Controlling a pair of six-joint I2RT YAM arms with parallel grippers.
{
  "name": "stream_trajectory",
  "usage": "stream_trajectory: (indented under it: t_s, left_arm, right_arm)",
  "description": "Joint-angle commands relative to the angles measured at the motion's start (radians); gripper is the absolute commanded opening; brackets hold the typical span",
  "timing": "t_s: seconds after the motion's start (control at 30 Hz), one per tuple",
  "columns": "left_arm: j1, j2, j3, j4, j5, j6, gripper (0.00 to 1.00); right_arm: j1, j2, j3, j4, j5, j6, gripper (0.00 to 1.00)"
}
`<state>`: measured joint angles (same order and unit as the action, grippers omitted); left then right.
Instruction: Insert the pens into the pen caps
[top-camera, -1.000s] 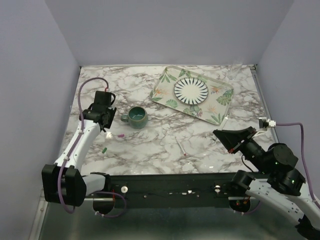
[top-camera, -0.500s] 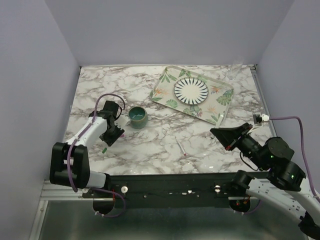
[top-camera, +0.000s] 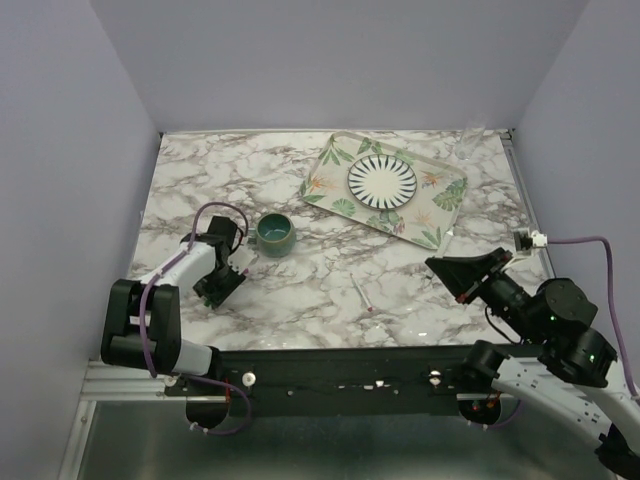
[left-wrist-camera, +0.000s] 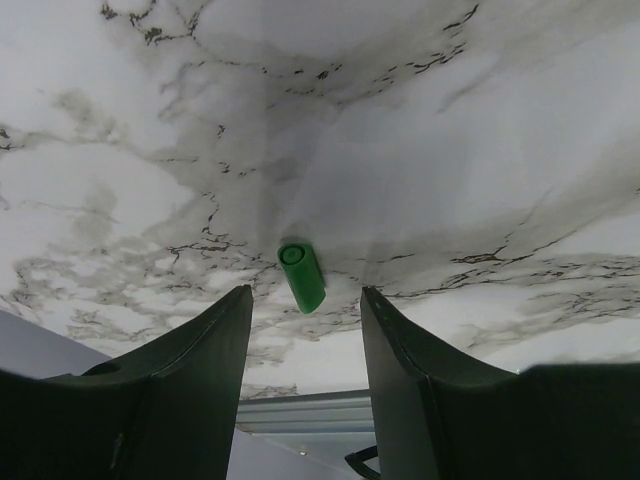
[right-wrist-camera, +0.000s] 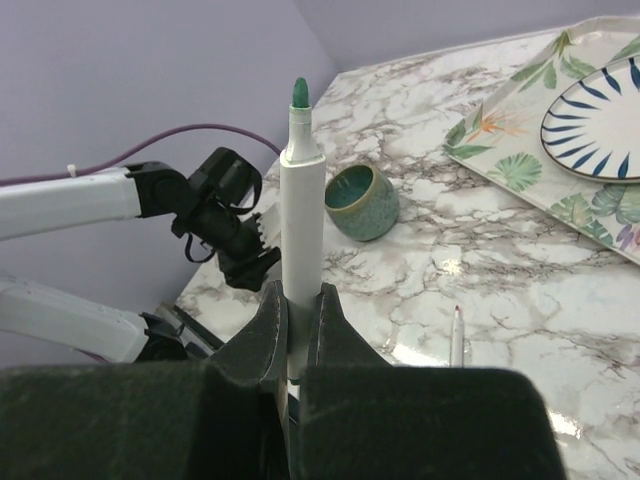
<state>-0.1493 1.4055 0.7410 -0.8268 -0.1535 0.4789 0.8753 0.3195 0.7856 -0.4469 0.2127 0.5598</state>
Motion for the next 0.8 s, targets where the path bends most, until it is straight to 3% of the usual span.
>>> stream_trajectory:
  t_s: [0.0,0.2,0.3,0.6,0.77]
  left_arm:
    - [0.014,0.004,-0.025,0.054,-0.026,0.004,0.56]
    - [0.017,0.115,0.05,0.015,-0.006,-0.023,0.47]
    - [0.017,0.157,0.086,-0.023,0.031,-0.051,0.32]
    - [-0.058,0.125,0.063,-0.028,0.081,-0.117,0.24]
    - [-0.081,0.089,0.118,-0.018,0.143,-0.172,0.0]
  right_arm:
    - [0.002,-0.049,0.046,-0.013,0.001,-0.021,0.01]
    - [0.001,-0.06,0.067,-0.022,0.034,-0.04,0.01]
    - [0.002,-0.059,0.072,-0.027,0.034,-0.041,0.01]
    - [0.001,-0.071,0.055,-0.016,0.021,-0.023,0.01]
    - [0.001,-0.072,0.052,-0.03,0.013,0.009,0.01]
